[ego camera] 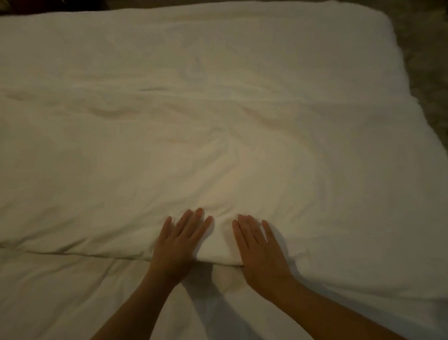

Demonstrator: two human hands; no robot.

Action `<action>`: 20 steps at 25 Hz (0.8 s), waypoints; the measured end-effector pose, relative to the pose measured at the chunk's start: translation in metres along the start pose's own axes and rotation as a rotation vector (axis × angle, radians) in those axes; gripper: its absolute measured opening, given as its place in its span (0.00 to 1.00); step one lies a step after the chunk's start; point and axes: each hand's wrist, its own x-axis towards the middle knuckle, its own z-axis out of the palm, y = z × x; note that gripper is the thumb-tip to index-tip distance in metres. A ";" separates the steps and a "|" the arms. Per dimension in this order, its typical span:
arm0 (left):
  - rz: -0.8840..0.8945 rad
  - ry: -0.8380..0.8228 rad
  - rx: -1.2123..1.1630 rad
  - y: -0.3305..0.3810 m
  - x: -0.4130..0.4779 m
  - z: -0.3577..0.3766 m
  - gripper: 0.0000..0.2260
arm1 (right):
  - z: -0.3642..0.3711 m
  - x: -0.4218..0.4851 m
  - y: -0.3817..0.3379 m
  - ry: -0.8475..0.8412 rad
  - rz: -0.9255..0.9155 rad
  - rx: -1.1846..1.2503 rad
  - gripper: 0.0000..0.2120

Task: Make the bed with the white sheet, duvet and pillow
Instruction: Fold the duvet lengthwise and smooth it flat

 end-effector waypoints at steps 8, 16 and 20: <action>0.089 0.045 -0.085 -0.074 -0.017 0.012 0.22 | 0.011 0.041 -0.055 0.012 -0.103 -0.006 0.26; 0.174 0.076 -0.113 -0.201 -0.066 0.028 0.24 | 0.034 0.089 -0.153 0.120 -0.057 -0.053 0.25; 0.013 0.021 -0.152 -0.259 -0.088 0.030 0.31 | 0.049 0.104 -0.209 0.128 0.024 -0.095 0.24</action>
